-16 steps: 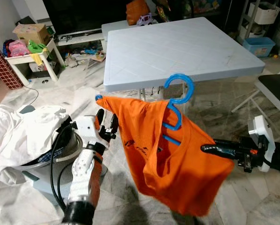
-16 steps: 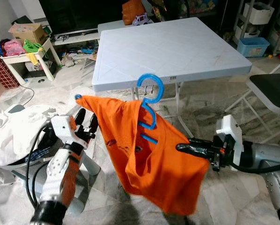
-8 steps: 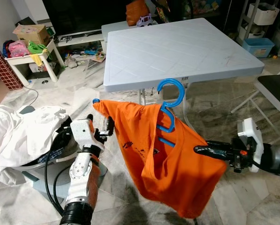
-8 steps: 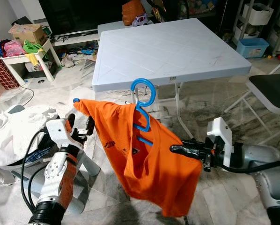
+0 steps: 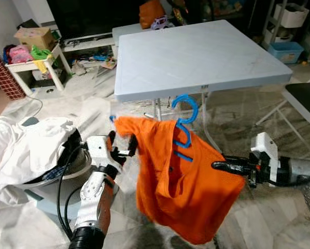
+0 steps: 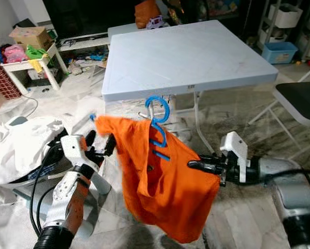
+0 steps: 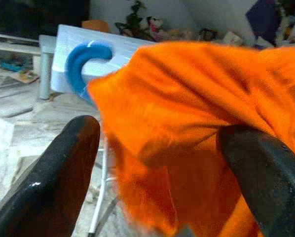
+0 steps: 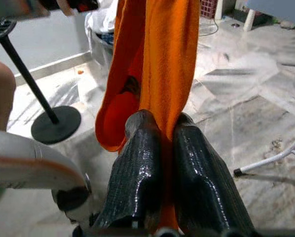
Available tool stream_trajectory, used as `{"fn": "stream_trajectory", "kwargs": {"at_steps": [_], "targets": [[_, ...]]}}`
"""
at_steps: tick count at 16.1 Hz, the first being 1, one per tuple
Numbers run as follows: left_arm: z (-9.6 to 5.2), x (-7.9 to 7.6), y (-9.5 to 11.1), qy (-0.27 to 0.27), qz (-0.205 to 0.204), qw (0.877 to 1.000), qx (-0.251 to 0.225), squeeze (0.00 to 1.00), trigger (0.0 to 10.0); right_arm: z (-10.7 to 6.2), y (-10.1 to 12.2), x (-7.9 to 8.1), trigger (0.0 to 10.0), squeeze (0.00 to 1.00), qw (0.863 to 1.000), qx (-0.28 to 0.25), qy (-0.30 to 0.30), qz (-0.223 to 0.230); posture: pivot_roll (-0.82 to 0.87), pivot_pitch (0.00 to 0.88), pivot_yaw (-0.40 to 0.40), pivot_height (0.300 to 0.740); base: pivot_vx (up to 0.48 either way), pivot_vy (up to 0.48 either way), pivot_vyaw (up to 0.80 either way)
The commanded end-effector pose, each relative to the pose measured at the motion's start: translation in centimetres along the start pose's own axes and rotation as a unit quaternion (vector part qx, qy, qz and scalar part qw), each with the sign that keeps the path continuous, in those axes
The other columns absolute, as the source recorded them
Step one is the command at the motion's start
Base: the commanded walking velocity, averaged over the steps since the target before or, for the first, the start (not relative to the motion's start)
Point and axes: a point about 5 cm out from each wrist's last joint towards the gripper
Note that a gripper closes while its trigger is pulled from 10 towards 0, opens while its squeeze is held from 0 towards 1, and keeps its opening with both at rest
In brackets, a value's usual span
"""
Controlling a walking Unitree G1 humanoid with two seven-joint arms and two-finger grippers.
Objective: Hang hanger
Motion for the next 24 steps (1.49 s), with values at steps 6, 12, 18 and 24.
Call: {"fn": "stream_trajectory", "kwargs": {"at_steps": [6,12,18,24], "targets": [[-0.3,0.6,0.2,-0.009,-0.006,1.000,0.011,1.00,10.0,1.3,1.7,-2.6,10.0,0.00,0.998,-0.004,-0.026,-0.053,-0.10,0.000,0.146,0.740,0.000,0.000,0.00],[-0.6,2.8,-0.1,0.023,0.025,0.999,0.032,0.30,10.0,0.0,2.6,-2.7,10.0,0.00,0.998,-0.016,0.033,-0.044,-0.10,0.000,0.142,0.740,0.000,0.000,0.00],[-0.1,3.4,-0.2,0.021,0.026,0.999,0.040,0.00,10.0,-2.3,2.8,-1.9,10.0,0.00,0.998,-0.023,0.057,-0.027,-0.12,0.000,0.151,0.740,0.000,0.000,0.00],[1.9,0.4,-0.9,-0.052,-0.033,0.997,0.045,0.00,10.0,-3.5,3.7,-0.4,10.0,0.00,0.995,-0.030,0.098,-0.018,-0.14,0.000,0.154,0.740,0.000,0.000,0.00]]}}
Point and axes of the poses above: a point about 5 cm out from each wrist's last joint towards the gripper, its own z axis pointing out of the wrist towards the gripper, its own y axis along the axis of the wrist's last joint, x = y × z
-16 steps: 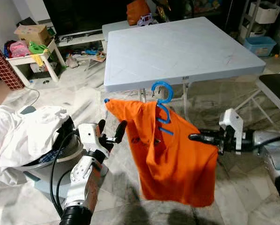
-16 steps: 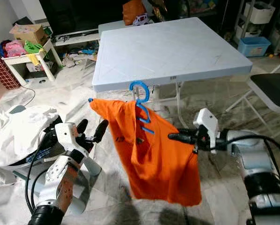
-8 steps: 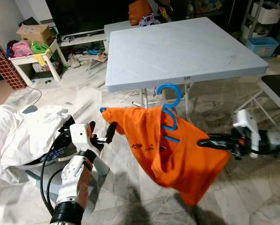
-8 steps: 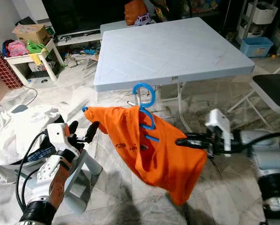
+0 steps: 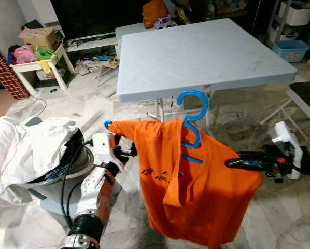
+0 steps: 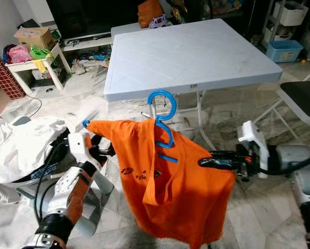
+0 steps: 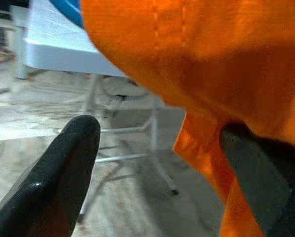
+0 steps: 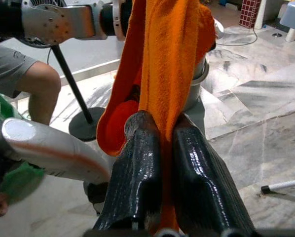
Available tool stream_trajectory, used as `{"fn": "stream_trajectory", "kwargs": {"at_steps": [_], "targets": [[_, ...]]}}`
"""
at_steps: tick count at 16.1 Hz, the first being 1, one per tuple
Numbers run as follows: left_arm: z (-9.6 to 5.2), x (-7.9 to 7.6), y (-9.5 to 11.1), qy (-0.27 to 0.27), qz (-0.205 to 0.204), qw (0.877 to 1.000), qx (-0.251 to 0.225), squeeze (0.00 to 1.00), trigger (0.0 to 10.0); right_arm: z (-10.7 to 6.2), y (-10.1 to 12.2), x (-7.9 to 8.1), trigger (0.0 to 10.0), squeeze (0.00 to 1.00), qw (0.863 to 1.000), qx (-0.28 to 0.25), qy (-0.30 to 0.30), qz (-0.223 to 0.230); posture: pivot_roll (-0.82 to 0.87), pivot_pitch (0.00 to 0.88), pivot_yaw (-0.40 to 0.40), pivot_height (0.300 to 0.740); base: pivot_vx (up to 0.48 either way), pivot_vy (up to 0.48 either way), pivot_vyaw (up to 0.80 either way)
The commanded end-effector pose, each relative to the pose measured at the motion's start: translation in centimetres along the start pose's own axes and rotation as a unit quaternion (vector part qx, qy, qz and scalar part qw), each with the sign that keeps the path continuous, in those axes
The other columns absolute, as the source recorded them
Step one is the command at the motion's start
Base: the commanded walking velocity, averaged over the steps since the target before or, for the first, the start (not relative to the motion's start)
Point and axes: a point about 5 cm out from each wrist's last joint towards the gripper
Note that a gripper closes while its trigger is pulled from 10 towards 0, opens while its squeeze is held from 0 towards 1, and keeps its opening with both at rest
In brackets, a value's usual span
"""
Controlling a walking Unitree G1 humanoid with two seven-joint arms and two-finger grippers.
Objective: Hang hanger
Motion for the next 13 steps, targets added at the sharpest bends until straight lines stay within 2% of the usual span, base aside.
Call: {"fn": "stream_trajectory", "kwargs": {"at_steps": [1,2,3,6,13], "targets": [[0.47,-0.39,0.56,-0.022,-0.015,1.000,-0.010,0.00,3.1,-0.04,0.99,0.32,10.0,0.00,1.000,-0.017,0.014,-0.023,-0.14,0.000,0.156,0.740,0.000,0.000,0.00],[0.53,-0.51,0.62,-0.025,-0.016,0.999,-0.012,0.00,3.1,-0.02,0.92,0.33,10.0,0.00,1.000,-0.017,0.012,-0.022,-0.14,0.000,0.156,0.740,0.000,0.000,0.00],[0.60,-0.65,0.64,-0.031,-0.021,0.999,-0.013,0.00,0.0,0.02,0.80,0.36,10.0,0.00,1.000,-0.017,0.012,-0.021,-0.14,0.000,0.159,0.740,0.000,0.000,0.00],[0.60,-0.42,0.76,-0.040,-0.028,0.999,-0.019,0.00,0.0,0.30,0.78,0.80,10.0,0.00,1.000,-0.017,0.010,-0.012,-0.14,0.000,0.161,0.740,0.000,0.000,0.00],[-0.08,-0.07,0.83,-0.037,-0.036,0.998,-0.030,0.00,0.0,0.75,0.47,0.41,10.0,0.00,1.000,-0.006,0.005,-0.012,-0.12,0.000,0.150,0.740,0.000,0.000,0.00]]}}
Point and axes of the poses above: a point about 5 cm out from each wrist's last joint towards the gripper, its own z axis pointing out of the wrist towards the gripper, its own y axis along the axis of the wrist's last joint, x = y × z
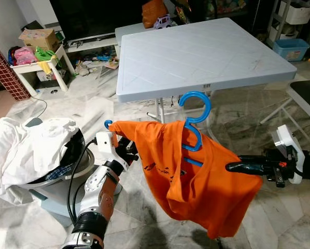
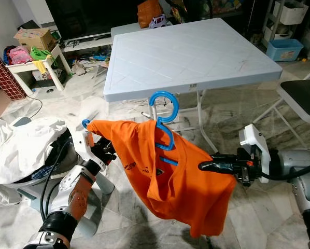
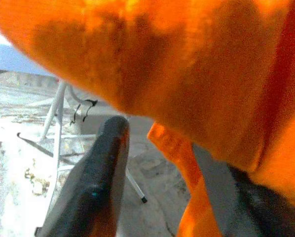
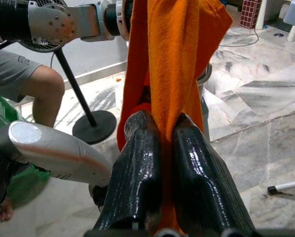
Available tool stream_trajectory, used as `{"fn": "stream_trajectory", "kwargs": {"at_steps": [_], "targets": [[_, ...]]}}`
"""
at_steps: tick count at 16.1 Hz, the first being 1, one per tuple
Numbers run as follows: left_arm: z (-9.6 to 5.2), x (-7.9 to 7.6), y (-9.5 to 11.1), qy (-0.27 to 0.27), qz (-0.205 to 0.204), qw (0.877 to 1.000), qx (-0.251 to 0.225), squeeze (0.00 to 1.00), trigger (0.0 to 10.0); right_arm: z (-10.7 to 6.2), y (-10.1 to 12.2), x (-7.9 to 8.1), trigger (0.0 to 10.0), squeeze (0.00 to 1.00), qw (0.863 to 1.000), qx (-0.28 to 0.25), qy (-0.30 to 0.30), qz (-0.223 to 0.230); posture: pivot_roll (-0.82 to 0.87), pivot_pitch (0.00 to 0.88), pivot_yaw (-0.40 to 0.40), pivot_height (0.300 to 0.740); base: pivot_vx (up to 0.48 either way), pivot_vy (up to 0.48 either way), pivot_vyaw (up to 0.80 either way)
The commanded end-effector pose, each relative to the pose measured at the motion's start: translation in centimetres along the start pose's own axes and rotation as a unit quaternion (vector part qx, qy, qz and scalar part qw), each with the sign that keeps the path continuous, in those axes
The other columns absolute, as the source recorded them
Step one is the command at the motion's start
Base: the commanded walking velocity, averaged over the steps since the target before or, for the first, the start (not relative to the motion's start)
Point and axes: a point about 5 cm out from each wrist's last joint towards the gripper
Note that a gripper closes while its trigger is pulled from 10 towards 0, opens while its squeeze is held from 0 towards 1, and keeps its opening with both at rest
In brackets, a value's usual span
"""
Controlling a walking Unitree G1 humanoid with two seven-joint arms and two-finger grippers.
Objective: Hang hanger
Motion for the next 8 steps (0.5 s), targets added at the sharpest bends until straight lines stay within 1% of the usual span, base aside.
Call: {"fn": "stream_trajectory", "kwargs": {"at_steps": [1,4,8], "targets": [[-0.7,0.6,0.7,0.009,0.010,1.000,-0.015,0.00,0.0,0.4,0.5,-0.2,10.0,0.00,1.000,0.000,0.002,-0.017,-0.12,0.000,0.150,0.740,0.000,0.000,0.00],[-1.8,1.1,0.4,0.023,0.017,0.999,-0.014,0.00,0.0,0.7,0.2,-0.2,10.0,0.00,1.000,0.003,-0.003,-0.015,-0.12,0.000,0.151,0.740,0.000,0.000,0.00],[-3.5,1.0,-0.1,0.039,0.027,0.999,-0.010,0.00,0.0,1.2,0.4,-1.0,10.0,0.00,0.999,0.004,-0.021,-0.028,-0.10,0.000,0.141,0.740,0.000,0.000,0.00]]}}
Point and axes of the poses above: a point about 5 cm out from each wrist's last joint towards the gripper, its own z axis pointing out of the wrist towards the gripper, its own y axis along the axis of the wrist's last joint, x = y × z
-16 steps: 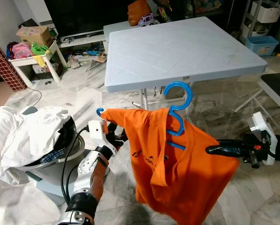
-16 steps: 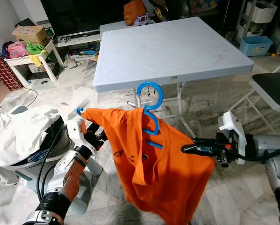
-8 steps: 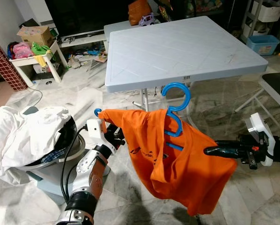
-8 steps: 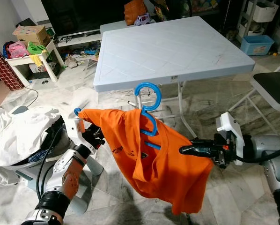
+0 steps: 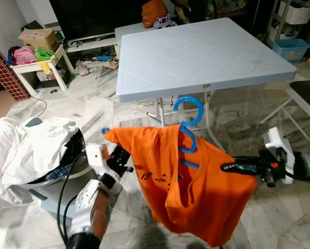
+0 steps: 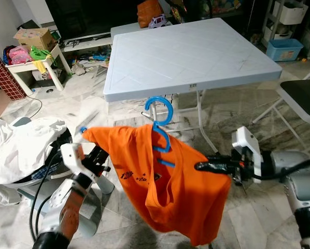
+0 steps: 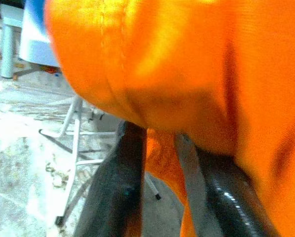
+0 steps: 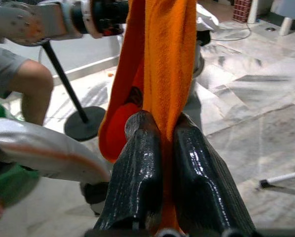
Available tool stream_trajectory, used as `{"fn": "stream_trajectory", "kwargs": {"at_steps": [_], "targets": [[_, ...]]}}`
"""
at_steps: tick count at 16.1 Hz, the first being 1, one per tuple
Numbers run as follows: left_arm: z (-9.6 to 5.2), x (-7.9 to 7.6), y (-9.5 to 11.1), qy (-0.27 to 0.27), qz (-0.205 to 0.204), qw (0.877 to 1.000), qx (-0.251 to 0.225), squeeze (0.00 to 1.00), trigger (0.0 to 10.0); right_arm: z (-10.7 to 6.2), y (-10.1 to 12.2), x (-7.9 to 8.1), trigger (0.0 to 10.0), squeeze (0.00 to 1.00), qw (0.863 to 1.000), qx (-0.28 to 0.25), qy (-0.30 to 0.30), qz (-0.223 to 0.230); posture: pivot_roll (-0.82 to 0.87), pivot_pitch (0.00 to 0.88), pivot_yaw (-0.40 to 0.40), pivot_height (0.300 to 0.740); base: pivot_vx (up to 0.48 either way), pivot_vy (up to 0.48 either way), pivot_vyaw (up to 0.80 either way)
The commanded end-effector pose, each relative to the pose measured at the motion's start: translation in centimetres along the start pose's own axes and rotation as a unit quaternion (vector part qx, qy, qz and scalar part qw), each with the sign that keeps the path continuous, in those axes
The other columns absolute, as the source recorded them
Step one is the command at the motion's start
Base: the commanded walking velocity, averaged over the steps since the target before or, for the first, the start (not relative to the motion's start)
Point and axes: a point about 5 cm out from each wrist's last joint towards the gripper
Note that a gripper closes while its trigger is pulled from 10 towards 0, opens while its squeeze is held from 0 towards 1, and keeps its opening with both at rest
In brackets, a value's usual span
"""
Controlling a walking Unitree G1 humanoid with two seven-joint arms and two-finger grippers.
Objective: Hang hanger
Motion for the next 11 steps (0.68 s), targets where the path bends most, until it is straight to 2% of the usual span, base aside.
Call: {"fn": "stream_trajectory", "kwargs": {"at_steps": [1,4,7,10,11], "targets": [[-0.3,0.4,0.6,0.012,0.015,1.000,-0.007,0.00,0.0,0.3,1.0,-0.4,10.0,0.00,1.000,-0.009,-0.005,-0.024,-0.10,0.000,0.138,0.740,0.000,0.000,0.00],[-1.1,1.4,1.2,0.045,0.031,0.998,-0.017,0.00,0.0,0.4,1.0,-0.6,10.0,0.00,1.000,-0.007,-0.009,-0.028,-0.10,0.000,0.135,0.740,0.000,0.000,0.00],[-1.2,1.7,1.6,0.056,0.037,0.998,-0.020,0.00,0.0,0.3,0.9,-0.7,10.0,0.00,1.000,-0.005,-0.011,-0.029,-0.10,0.000,0.131,0.740,0.000,0.000,0.00],[-0.6,0.9,1.9,0.043,0.047,0.998,-0.028,0.00,0.0,0.2,0.9,-0.8,10.0,0.00,0.999,-0.004,-0.014,-0.031,-0.10,0.000,0.133,0.740,0.000,0.000,0.00],[-0.3,0.2,1.9,0.027,0.067,0.997,-0.024,0.00,0.0,0.2,0.8,-0.8,10.0,0.00,0.999,-0.003,-0.014,-0.031,-0.10,0.000,0.132,0.740,0.000,0.000,0.00]]}}
Point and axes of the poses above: a point about 5 cm out from each wrist's last joint towards the gripper, its own z axis pointing out of the wrist towards the gripper, its own y axis along the axis of the wrist's last joint, x = y × z
